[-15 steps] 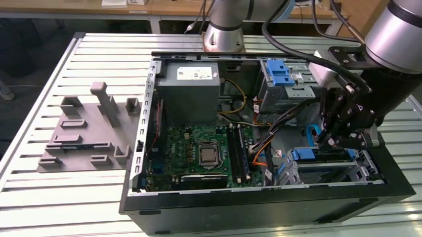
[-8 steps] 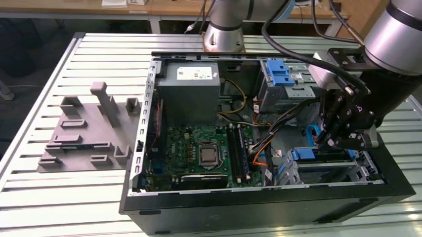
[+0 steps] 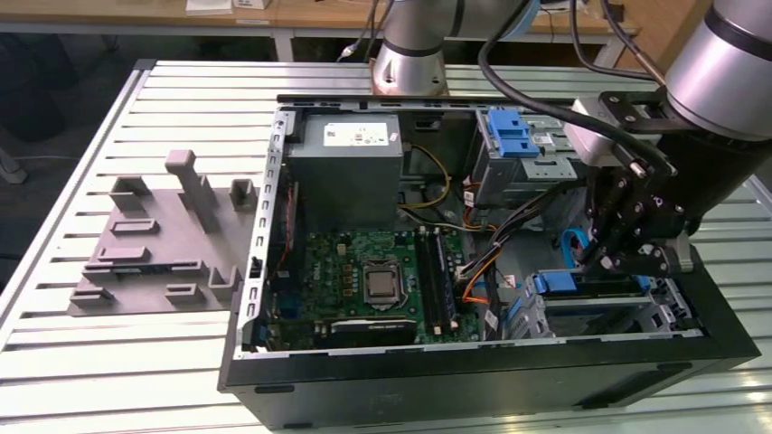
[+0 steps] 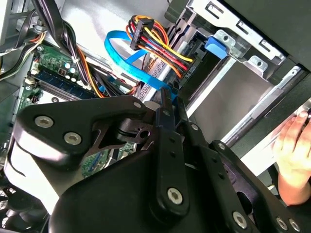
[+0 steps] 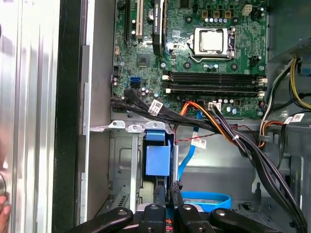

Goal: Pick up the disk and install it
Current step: 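Insert the second disk wire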

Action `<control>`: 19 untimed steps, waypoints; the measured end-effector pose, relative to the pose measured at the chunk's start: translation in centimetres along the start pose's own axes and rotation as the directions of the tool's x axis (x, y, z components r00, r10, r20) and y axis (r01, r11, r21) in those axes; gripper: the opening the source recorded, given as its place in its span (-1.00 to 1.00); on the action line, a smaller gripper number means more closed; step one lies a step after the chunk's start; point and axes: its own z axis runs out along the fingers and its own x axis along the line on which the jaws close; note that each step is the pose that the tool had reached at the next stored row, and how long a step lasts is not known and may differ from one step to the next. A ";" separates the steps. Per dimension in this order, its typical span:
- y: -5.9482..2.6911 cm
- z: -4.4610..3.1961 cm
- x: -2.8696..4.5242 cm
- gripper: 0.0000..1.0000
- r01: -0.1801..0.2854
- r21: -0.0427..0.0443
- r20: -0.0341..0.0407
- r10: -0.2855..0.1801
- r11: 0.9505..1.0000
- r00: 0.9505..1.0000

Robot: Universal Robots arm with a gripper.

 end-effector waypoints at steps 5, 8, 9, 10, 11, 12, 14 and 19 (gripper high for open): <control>0.01 0.14 0.15 -0.66 0.000 0.001 0.000 0.000 1.000 1.000; 0.01 0.18 0.21 -0.66 -0.001 0.001 0.000 0.001 1.000 1.000; 0.01 0.18 0.23 -0.66 -0.001 0.001 0.001 0.001 1.000 1.000; 0.01 0.19 0.25 -0.66 -0.001 0.001 0.003 0.001 1.000 1.000; 0.01 0.19 0.26 -0.66 -0.001 0.001 0.004 0.001 1.000 1.000; 0.01 0.18 0.27 -0.66 -0.001 0.001 0.005 0.001 1.000 1.000; 0.00 0.19 0.27 -0.66 -0.001 0.001 0.007 0.001 1.000 1.000; 0.00 0.17 0.32 -0.66 -0.002 0.001 0.007 0.002 1.000 1.000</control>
